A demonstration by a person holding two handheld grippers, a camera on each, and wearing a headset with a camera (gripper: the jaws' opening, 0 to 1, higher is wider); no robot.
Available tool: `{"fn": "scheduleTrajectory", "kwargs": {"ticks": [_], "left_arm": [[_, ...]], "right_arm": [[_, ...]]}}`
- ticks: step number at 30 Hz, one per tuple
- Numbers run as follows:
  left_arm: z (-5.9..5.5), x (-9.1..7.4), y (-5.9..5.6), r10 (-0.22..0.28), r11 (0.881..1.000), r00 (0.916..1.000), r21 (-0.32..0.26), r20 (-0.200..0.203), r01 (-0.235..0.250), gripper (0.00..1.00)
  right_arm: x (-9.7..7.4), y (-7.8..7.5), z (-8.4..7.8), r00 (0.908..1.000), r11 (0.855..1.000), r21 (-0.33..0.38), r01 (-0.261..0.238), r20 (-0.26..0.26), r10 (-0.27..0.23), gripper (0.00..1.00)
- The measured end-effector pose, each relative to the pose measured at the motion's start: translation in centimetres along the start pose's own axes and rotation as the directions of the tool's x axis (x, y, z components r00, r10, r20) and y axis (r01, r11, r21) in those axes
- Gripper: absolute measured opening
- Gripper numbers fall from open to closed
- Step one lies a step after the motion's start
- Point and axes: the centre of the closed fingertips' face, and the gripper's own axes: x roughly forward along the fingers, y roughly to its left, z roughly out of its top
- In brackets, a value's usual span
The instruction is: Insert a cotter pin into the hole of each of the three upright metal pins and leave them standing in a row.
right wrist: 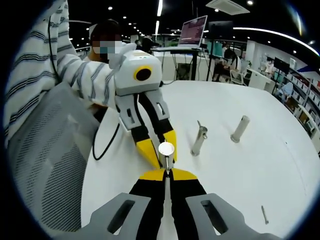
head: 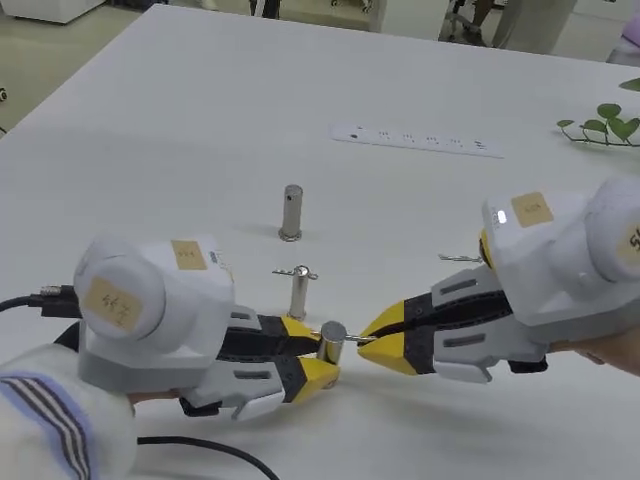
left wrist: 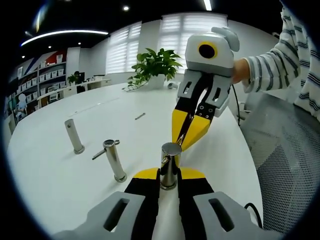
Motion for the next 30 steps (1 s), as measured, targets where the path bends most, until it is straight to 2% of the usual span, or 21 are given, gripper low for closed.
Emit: {"fn": "scheduleTrajectory", "kwargs": {"ticks": [4,5,7,11,16,21,30], "left_arm": [[0.0,-0.1,-0.1,-0.003,1.0,1.0,-0.003,0.0,0.003,0.11],[0.0,-0.1,-0.1,-0.004,1.0,1.0,-0.003,0.001,0.004,0.12],[-0.1,-0.1,-0.1,-0.005,1.0,1.0,-0.007,0.005,0.005,0.12],[-0.1,-0.1,-0.1,-0.006,1.0,0.9999,-0.011,0.011,0.006,0.12],[-0.1,-0.1,-0.1,-0.007,1.0,0.9999,-0.015,0.015,0.007,0.12],[-0.1,-0.3,-0.1,-0.011,1.0,0.9997,-0.022,0.02,0.012,0.12],[-0.1,-0.3,0.0,-0.005,0.999,0.9993,-0.035,0.037,0.006,0.12]], "right_arm": [[0.0,0.3,0.0,0.9999,1.0,0.009,-0.013,0.006,0.012,0.06],[-0.2,0.4,-0.2,0.9998,1.0,0.02,-0.018,0.005,0.018,0.09],[-0.4,0.1,-0.5,0.9999,1.0,0.004,0.008,-0.01,-0.008,0.17],[-1.3,0.1,-1.1,0.9998,1.0,0.023,0.003,-0.021,-0.003,0.14],[-1.9,0.2,-0.9,0.9999,0.999,0.053,-0.007,-0.012,0.008,0.06],[-1.9,0.2,-0.2,1.0,0.998,0.061,-0.008,0.005,0.008,0.03],[-1.2,0.3,0.4,0.9997,0.996,0.092,-0.011,0.024,0.009,0.03]]}}
